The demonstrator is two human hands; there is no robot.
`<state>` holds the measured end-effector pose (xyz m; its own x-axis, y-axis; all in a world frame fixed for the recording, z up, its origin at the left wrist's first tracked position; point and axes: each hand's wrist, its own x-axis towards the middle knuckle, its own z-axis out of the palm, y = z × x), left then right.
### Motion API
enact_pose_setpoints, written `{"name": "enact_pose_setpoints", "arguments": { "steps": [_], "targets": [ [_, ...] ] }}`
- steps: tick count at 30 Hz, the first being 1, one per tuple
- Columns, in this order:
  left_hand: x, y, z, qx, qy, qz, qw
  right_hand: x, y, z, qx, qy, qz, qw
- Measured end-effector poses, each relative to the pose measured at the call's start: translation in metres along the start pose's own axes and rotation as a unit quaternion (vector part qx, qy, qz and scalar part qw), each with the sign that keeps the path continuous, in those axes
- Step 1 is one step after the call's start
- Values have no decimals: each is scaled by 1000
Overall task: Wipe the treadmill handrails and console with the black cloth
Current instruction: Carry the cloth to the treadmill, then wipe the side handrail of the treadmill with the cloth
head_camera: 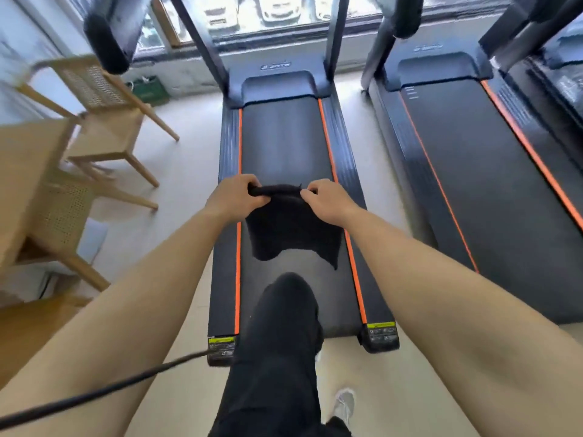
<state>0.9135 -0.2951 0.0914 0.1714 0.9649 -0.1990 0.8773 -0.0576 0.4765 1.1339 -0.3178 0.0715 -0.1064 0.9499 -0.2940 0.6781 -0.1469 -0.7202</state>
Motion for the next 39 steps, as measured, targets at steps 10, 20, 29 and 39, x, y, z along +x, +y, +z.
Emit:
{"name": "enact_pose_setpoints", "arguments": {
  "steps": [10,20,29,39],
  "targets": [
    [161,-51,-106,-53,2,-93,994,199,-107,-29,-45,-69,-22,996],
    [222,-40,-261,-158,-87,-165,970,289,-281,-134,-102,-154,-30,982],
    [303,-43,-351,-133,3,-186,974,409,-375,-180,-86,-235,-67,966],
    [343,-81,-437,-231,138,-293,917,510,-457,-174,-36,-373,-74,924]
  ]
}}
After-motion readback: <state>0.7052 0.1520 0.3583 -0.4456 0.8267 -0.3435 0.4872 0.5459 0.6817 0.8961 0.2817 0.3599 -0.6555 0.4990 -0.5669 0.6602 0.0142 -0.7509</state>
